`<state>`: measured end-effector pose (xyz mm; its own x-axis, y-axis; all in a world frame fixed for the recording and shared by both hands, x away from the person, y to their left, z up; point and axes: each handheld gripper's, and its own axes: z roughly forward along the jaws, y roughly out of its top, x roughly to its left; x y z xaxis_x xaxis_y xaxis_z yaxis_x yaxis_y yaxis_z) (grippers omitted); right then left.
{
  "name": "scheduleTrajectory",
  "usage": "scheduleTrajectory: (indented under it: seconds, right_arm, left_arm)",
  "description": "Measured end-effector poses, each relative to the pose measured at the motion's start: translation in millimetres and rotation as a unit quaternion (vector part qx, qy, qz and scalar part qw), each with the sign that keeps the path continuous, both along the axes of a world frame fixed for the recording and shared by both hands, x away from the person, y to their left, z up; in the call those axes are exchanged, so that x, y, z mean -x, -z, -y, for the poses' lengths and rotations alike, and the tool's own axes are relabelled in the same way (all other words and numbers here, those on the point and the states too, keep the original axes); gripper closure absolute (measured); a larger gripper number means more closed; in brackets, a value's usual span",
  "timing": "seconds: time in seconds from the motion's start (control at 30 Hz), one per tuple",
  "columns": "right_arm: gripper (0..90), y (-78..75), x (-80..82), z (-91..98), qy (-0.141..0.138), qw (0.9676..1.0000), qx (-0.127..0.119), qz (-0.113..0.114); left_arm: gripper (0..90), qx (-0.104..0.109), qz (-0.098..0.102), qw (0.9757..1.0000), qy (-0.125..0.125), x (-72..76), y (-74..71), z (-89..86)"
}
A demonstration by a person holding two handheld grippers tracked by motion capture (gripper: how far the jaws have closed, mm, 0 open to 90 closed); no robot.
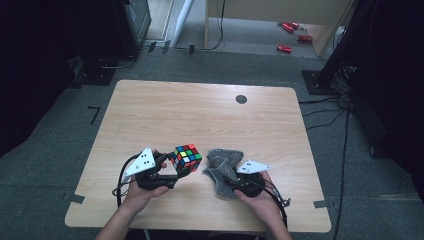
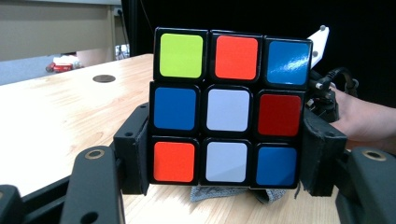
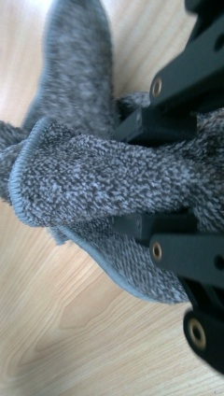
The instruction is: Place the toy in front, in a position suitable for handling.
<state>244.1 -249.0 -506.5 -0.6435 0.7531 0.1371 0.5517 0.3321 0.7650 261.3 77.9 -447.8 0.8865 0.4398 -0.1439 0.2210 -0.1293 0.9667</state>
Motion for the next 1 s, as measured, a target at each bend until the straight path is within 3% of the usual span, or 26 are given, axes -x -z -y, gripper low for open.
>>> scheduleTrajectory:
  seconds: [0.07,0.1,0.13,0.2,0.23,0.33,0.43,0.47,0.5,0.57,0.63,0.7,0.77,0.87,1.0]
  right_arm:
    - [47.0,-3.7,2.4,-0.5,-0.003,0.9997,0.001,0.024]
    - [42.5,-7.6,4.4,-1.3,-0.006,0.9988,0.000,0.049]
    - [41.1,-10.5,6.1,-2.0,-0.011,0.9980,-0.007,0.062]
    - [37.2,-18.5,11.1,-5.3,-0.034,0.9930,-0.030,0.109]
    - [37.2,-20.8,13.0,-7.0,-0.042,0.9912,-0.034,0.121]
    - [34.6,-25.7,20.3,-15.3,-0.069,0.9792,-0.038,0.187]
    - [30.6,-27.0,25.4,-22.9,-0.080,0.9679,-0.019,0.238]
    - [29.4,-27.2,27.1,-26.0,-0.084,0.9620,-0.017,0.259]
    - [29.3,-27.3,28.3,-27.7,-0.087,0.9589,-0.018,0.270]
    - [28.3,-26.9,30.7,-32.4,-0.100,0.9491,-0.017,0.298]
    - [27.3,-26.1,32.4,-37.7,-0.112,0.9412,-0.017,0.318]
    - [26.8,-24.5,33.8,-42.9,-0.121,0.9354,-0.017,0.332]
    - [26.9,-22.7,34.2,-48.1,-0.127,0.9332,-0.009,0.336]
    - [26.4,-20.1,34.6,-53.3,-0.131,0.9273,0.012,0.350]
    - [26.0,-17.9,34.1,-57.0,-0.131,0.9201,0.028,0.368]
  left_arm:
    - [34.1,0.002,-0.002,1.0000,0.002,0.2,0.0,0.8]
    - [34.1,0.002,-0.004,1.0000,0.003,0.1,0.0,1.1]
    - [34.1,0.002,-0.007,1.0000,0.003,0.0,0.1,1.7]
    - [34.1,0.001,-0.019,0.9998,0.004,-1.3,0.6,3.0]
    - [34.1,0.000,-0.034,0.9994,0.006,-3.2,1.0,3.8]
    - [34.2,0.000,-0.073,0.9971,0.023,-7.4,2.5,5.0]
    - [34.2,-0.007,-0.096,0.9949,0.028,-9.8,3.4,6.6]
    - [34.2,-0.010,-0.101,0.9945,0.027,-10.3,3.7,7.2]
    - [34.2,-0.016,-0.103,0.9942,0.026,-10.8,4.1,8.0]
    - [34.2,-0.023,-0.114,0.9928,0.027,-11.5,4.8,10.0]
    - [34.2,-0.027,-0.124,0.9914,0.030,-12.3,5.9,12.1]
    - [34.2,-0.031,-0.137,0.9894,0.037,-13.2,7.2,15.1]
    - [34.2,-0.037,-0.148,0.9876,0.038,-13.8,8.2,17.9]
    - [34.2,-0.042,-0.166,0.9842,0.045,-15.2,10.3,21.1]
    - [34.2,-0.045,-0.175,0.9820,0.055,-14.5,10.6,24.5]
